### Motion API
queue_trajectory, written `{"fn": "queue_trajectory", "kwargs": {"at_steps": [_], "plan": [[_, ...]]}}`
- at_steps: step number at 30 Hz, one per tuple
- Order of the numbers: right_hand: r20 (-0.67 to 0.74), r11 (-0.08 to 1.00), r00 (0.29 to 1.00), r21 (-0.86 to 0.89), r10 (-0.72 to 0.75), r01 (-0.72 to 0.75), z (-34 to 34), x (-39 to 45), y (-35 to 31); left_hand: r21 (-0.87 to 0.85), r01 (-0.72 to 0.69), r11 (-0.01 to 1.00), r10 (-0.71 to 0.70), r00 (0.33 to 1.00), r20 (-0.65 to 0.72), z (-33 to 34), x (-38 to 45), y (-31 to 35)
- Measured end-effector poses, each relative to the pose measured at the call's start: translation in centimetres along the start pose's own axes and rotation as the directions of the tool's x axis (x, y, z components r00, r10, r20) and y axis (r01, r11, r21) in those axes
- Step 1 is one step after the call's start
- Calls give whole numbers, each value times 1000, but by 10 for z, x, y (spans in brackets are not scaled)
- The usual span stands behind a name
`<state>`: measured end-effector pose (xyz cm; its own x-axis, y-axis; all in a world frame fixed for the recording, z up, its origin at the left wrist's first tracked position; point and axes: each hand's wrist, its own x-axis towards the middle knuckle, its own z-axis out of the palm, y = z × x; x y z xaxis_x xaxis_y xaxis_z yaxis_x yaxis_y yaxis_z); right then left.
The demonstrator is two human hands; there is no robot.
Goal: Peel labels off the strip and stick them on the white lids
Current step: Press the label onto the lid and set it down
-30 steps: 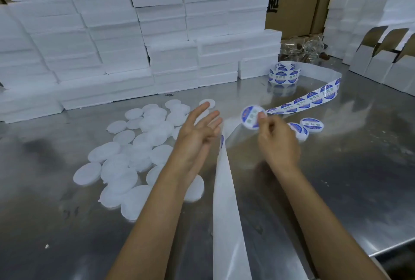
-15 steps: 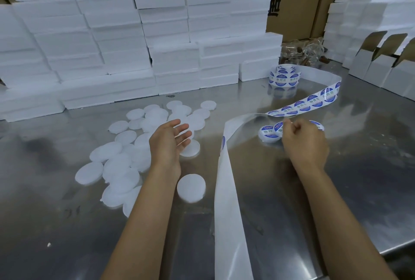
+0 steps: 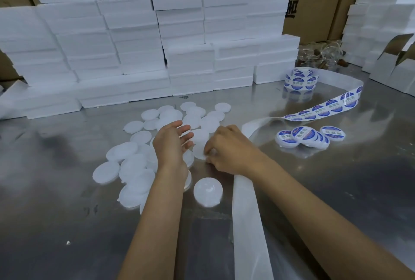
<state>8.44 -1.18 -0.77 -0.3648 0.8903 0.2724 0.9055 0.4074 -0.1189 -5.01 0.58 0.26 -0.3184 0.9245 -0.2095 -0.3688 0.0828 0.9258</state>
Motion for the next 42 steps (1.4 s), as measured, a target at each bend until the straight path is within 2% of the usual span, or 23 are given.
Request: {"fn": "queue_trajectory", "kwargs": {"at_steps": [5, 7, 8, 9, 11, 12, 14, 17, 19, 21, 22, 23, 24, 25, 27, 28, 31, 36, 39, 42], "plan": [[-39, 1000, 999, -12, 15, -15, 1, -2, 2, 62, -33, 998, 33, 999, 1, 2, -1, 0], [-124, 987, 990, 151, 71, -52, -3, -7, 5, 70, -74, 995, 72, 997, 29, 2, -3, 0], [-168, 943, 976, 324, 141, -80, -8, -9, 7, 69, -95, 993, 91, 994, 53, 3, -4, 0], [-185, 842, 956, 531, 229, -99, -12, -12, 9, 64, -112, 992, 106, 990, 88, 3, -6, 1], [-145, 533, 916, 842, 374, -85, -19, -19, 13, 40, -113, 993, 102, 974, 203, 6, -9, 2], [-115, 407, 900, 911, 420, -73, -21, -23, 15, 30, -96, 995, 84, 957, 279, 8, -12, 2], [-57, 242, 879, 968, 473, -67, -20, -28, 17, 30, -58, 998, 39, 898, 439, 12, -17, 1], [-9, 112, 871, 992, 491, -52, -19, -33, 21, 114, -154, 982, 62, 818, 571, 17, -26, -5], [-66, 123, 839, 992, 539, -1, -20, -36, 26, 114, -182, 977, 88, 826, 557, 19, -29, -7], [-173, 284, 741, 958, 649, -26, -18, -38, 32, 93, -161, 983, 93, 858, 506, 19, -28, -7], [-224, 385, 688, 919, 690, -87, -15, -39, 35, 80, -146, 986, 89, 867, 491, 18, -27, -7], [-255, 470, 664, 867, 702, -163, -12, -40, 36, 70, -135, 988, 84, 869, 488, 18, -26, -7], [-249, 530, 680, 814, 690, -239, -9, -42, 38, 68, -126, 990, 77, 871, 486, 18, -26, -6], [-199, 573, 727, 758, 657, -310, -6, -43, 38, 71, -116, 991, 68, 875, 479, 17, -25, -6], [-26, 641, 833, 652, 553, -405, -3, -46, 37, 103, -112, 988, 52, 882, 468, 17, -25, -6], [49, 650, 862, 636, 504, -417, -2, -47, 36, 133, -111, 985, 38, 887, 459, 16, -24, -7], [126, 560, 884, 731, 450, -389, -3, -47, 35, 242, -78, 967, -29, 912, 410, 15, -22, -9], [94, 301, 871, 916, 482, -265, -7, -48, 27, 377, -61, 924, -84, 931, 355, 14, -20, -14], [59, 224, 863, 955, 502, -196, -8, -50, 25, 365, -18, 931, -136, 910, 392, 15, -20, -17], [32, 174, 850, 974, 525, -144, -7, -49, 22, 370, -44, 928, -127, 896, 425, 15, -19, -21]]}}
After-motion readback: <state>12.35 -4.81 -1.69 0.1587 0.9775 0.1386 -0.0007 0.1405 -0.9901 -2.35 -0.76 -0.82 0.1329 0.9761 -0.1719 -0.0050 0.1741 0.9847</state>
